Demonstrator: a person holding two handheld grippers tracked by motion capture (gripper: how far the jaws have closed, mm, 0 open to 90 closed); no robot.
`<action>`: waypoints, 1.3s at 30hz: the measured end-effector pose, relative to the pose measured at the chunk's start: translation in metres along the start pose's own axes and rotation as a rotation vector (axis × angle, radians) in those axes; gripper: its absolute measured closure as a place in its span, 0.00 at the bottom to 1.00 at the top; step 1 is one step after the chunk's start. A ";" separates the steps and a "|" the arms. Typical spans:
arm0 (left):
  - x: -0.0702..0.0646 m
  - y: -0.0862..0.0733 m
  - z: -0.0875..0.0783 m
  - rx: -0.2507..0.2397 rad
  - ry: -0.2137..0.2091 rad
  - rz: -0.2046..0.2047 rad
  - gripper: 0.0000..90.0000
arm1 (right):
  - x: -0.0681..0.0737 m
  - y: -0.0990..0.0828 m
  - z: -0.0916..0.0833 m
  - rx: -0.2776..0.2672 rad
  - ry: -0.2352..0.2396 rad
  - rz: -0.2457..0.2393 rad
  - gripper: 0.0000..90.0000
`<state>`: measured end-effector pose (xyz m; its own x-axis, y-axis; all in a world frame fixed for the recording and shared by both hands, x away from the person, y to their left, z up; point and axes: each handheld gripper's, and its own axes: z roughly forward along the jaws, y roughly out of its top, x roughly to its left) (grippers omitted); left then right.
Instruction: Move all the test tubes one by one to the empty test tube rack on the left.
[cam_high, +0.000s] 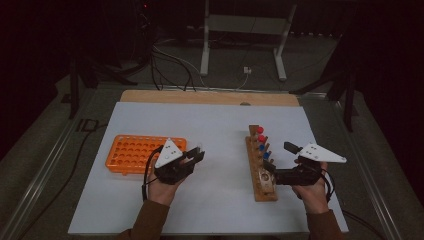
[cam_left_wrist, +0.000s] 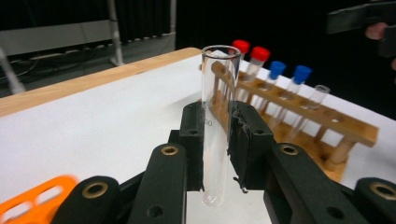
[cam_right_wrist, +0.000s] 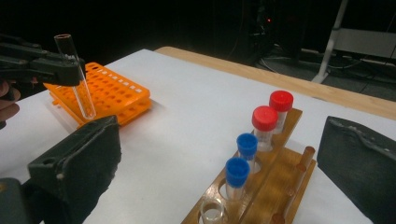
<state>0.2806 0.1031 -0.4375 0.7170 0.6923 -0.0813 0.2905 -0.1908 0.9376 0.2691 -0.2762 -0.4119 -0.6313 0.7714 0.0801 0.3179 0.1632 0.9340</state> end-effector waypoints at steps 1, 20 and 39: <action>0.003 -0.003 -0.002 0.004 0.016 0.001 0.85 | 0.000 -0.001 0.000 0.005 0.000 0.003 0.00; 0.033 -0.035 -0.017 0.064 0.156 -0.031 0.85 | -0.003 -0.004 -0.003 0.003 0.011 0.022 0.00; 0.034 -0.051 -0.006 0.250 0.208 0.034 0.84 | -0.002 -0.008 0.000 0.019 0.020 0.025 0.00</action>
<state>0.2865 0.1407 -0.4858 0.5920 0.8048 0.0432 0.4335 -0.3631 0.8248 0.2683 -0.2793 -0.4196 -0.6369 0.7629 0.1109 0.3475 0.1557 0.9247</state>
